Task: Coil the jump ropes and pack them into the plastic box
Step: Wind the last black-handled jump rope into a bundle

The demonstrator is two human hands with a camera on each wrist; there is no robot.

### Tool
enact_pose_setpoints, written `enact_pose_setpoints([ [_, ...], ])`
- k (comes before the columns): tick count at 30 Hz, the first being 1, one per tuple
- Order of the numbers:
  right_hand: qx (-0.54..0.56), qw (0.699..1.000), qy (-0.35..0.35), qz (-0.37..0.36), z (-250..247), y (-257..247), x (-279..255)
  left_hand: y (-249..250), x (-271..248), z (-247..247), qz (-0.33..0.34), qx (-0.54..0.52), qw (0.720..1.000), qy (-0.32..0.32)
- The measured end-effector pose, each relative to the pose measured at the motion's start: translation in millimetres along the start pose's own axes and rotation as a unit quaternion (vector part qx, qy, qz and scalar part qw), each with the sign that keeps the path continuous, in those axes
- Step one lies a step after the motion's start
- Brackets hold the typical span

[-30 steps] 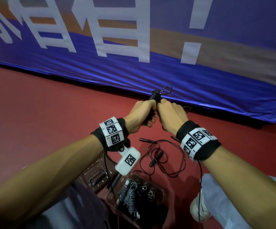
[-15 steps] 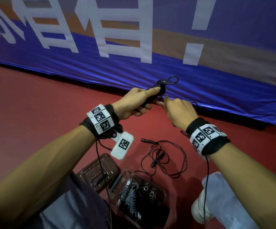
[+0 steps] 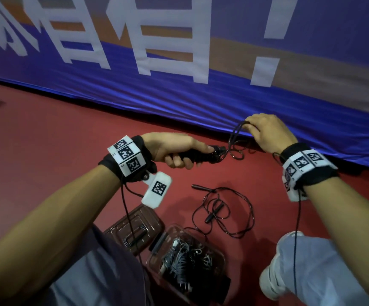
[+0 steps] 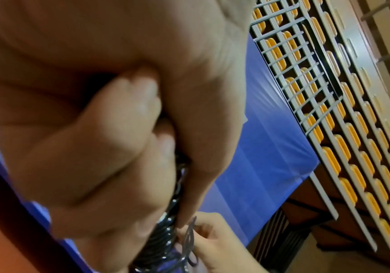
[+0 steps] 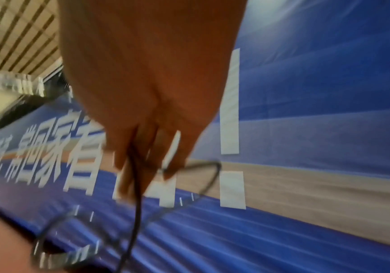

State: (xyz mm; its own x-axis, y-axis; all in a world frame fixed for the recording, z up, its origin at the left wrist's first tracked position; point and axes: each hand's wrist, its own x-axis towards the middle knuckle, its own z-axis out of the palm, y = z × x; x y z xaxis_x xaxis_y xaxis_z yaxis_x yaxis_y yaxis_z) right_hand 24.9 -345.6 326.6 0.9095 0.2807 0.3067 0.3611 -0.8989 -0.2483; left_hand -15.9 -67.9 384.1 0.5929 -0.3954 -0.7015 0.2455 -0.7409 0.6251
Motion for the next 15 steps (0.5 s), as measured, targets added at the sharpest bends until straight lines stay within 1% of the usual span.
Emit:
enact_pose_setpoints([
  [2,0.049,0.995,-0.083,0.015,-10,3,-1,-5,4,-4,-0.019,0.018,0.999,0.033],
  [4,0.015,0.983,-0.179,0.042,-10,6,-7,-10,7,-9,-0.025,0.033,0.995,0.096],
  [6,-0.062,0.955,-0.284,0.062,2,0,-14,-14,8,-14,-0.021,0.045,0.989,0.140],
  [7,-0.078,0.938,-0.331,0.070,10,-6,-18,-16,9,-15,-0.016,0.063,0.986,0.156],
  [8,-0.053,0.929,-0.359,0.076,17,-13,-21,-16,9,-16,-0.010,0.088,0.981,0.171],
  [9,0.003,0.928,-0.364,0.077,21,-22,-21,-16,8,-15,-0.003,0.108,0.978,0.179],
  [10,0.075,0.930,-0.351,0.073,24,-31,-20,-16,8,-14,0.005,0.119,0.977,0.179],
  [12,0.214,0.925,-0.304,0.077,29,-46,-15,-15,8,-11,0.018,0.121,0.979,0.165],
  [13,0.280,0.910,-0.290,0.093,32,-50,-14,-14,8,-9,0.022,0.122,0.979,0.159],
  [14,0.346,0.886,-0.287,0.109,34,-55,-14,-13,8,-8,0.023,0.120,0.980,0.154],
  [15,0.407,0.856,-0.293,0.128,38,-58,-14,-11,8,-8,0.025,0.113,0.982,0.149],
])
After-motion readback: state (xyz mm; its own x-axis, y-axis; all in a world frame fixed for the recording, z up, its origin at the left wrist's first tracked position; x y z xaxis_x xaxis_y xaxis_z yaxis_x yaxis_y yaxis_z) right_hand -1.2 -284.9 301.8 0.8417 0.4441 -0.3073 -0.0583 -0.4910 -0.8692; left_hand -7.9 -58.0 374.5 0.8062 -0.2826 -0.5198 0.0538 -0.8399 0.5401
